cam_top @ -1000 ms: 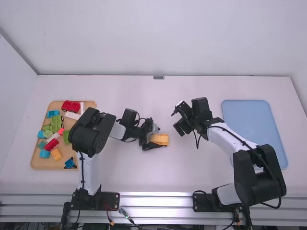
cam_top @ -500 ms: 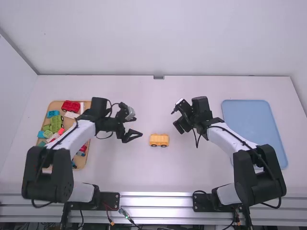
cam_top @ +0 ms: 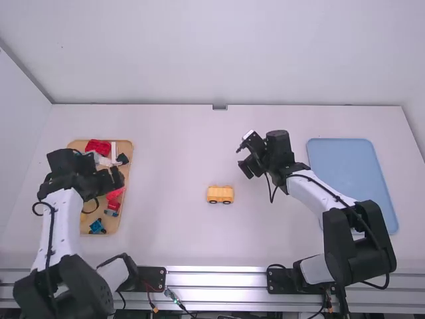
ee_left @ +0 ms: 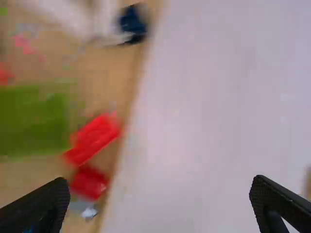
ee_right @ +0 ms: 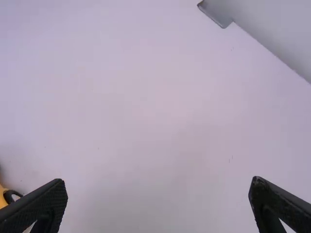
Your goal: Assemble lego blocks to make yellow taxi
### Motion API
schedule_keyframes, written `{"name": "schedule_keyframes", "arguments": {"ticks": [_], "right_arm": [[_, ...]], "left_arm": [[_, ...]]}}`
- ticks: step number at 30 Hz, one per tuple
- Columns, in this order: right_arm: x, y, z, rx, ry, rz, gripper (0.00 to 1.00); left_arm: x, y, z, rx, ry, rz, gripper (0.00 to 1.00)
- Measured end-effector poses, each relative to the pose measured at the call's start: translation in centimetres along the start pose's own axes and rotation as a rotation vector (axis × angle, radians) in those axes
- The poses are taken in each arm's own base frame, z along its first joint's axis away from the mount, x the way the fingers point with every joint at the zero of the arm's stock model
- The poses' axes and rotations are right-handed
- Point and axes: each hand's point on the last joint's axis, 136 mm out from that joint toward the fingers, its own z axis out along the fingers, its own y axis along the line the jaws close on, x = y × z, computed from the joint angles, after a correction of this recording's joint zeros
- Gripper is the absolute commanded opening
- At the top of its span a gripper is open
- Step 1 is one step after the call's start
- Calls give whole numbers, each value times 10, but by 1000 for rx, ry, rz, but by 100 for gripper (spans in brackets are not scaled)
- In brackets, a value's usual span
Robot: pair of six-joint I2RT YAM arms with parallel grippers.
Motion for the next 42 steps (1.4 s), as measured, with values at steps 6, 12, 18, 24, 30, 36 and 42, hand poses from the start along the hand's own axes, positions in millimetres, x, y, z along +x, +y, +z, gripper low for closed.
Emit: {"name": "schedule_keyframes", "arguments": {"ticks": [6,12,18,24,30,36,42], "right_arm": [[-14,-8,-1,33,-57,-28,99],[-24,-13,-2,53,-96,-40,99],[-35,-18,-4,61,-110,-44,99],[-45,-23,-7,70,-129,-49,99],[-45,-23,-7,69,-127,-48,99],[-45,-23,-7,70,-127,-48,99],[-45,-23,-7,70,-126,-48,99]], "left_arm": [[10,66,9,-266,56,-198,99],[34,117,35,-331,196,-266,98],[55,142,64,-263,329,-315,74],[49,157,86,-270,308,-299,64],[37,162,94,-282,235,-257,48],[31,158,98,-247,200,-214,29],[30,157,98,-242,190,-225,22]]}}
